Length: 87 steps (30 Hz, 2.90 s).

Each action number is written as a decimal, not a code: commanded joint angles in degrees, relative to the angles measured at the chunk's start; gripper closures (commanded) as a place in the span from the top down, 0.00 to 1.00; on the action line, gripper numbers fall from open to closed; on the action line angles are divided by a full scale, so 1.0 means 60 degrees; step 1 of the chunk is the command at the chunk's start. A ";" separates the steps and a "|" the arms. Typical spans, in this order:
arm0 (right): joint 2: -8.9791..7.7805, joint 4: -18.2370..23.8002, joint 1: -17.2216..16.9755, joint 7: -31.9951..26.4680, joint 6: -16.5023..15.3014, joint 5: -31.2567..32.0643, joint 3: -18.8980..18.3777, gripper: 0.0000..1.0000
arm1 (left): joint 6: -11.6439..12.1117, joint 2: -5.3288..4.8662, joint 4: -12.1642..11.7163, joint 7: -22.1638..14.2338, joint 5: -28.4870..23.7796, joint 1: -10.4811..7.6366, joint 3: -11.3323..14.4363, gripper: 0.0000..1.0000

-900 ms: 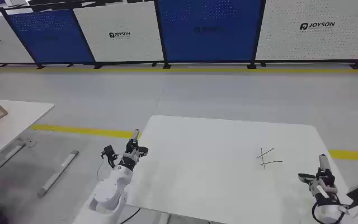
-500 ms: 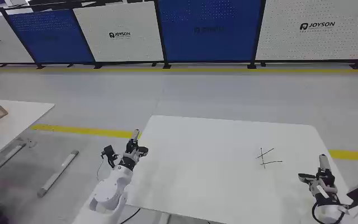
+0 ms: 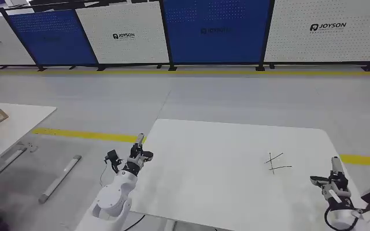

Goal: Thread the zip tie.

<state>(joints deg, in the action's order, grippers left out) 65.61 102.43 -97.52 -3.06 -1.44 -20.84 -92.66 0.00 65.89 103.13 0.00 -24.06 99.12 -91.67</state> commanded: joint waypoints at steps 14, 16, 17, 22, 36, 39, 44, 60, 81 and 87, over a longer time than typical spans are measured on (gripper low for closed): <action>-0.0269 -0.0573 0.0738 -0.3706 0.0158 0.0485 -0.0729 1.00 | 0.0000 0.0000 0.0000 0.0000 0.0000 0.0000 0.0000 1.00; -0.0269 -0.0573 0.0738 -0.3706 0.0158 0.0485 -0.0729 1.00 | 0.0000 0.0000 0.0000 0.0000 0.0000 0.0000 0.0000 1.00; -0.0269 -0.0573 0.0738 -0.3706 0.0158 0.0485 -0.0729 1.00 | 0.0000 0.0000 0.0000 0.0000 0.0000 0.0000 0.0000 1.00; -0.0357 -0.0849 0.1133 -0.4984 0.0860 0.0036 -0.0935 1.00 | 0.0000 0.0000 0.0000 0.0000 0.0000 0.0000 0.0000 1.00; -0.0864 -0.3705 0.5073 -0.8454 0.3417 0.2217 -0.0089 1.00 | 0.0000 0.0000 0.0000 0.0000 0.0000 0.0000 0.0000 1.00; -0.0834 -0.4422 0.5720 -0.8261 0.3487 0.2685 0.0513 1.00 | 0.0000 0.0000 0.0000 0.0000 0.0000 0.0000 0.0000 1.00; -0.0834 -0.4422 0.5720 -0.8261 0.3487 0.2685 0.0513 1.00 | 0.0000 0.0000 0.0000 0.0000 0.0000 0.0000 0.0000 1.00; -0.0955 -0.5083 0.6103 -0.9757 0.1821 0.2841 0.0582 1.00 | 0.0000 0.0000 0.0000 0.0000 0.0000 0.0000 0.0000 1.00; -0.1000 -0.8254 0.8531 -1.2664 -0.0009 0.3538 0.2044 1.00 | 0.0000 0.0000 0.0000 0.0000 0.0000 0.0000 0.0000 1.00; -0.1000 -0.8254 0.8531 -1.2664 -0.0009 0.3538 0.2044 1.00 | 0.0000 0.0000 0.0000 0.0000 0.0000 0.0000 0.0000 1.00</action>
<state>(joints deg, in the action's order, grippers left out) 59.60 52.92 -46.34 -79.04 -1.49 0.38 -80.40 0.00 65.89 103.13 0.00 -24.06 99.12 -91.67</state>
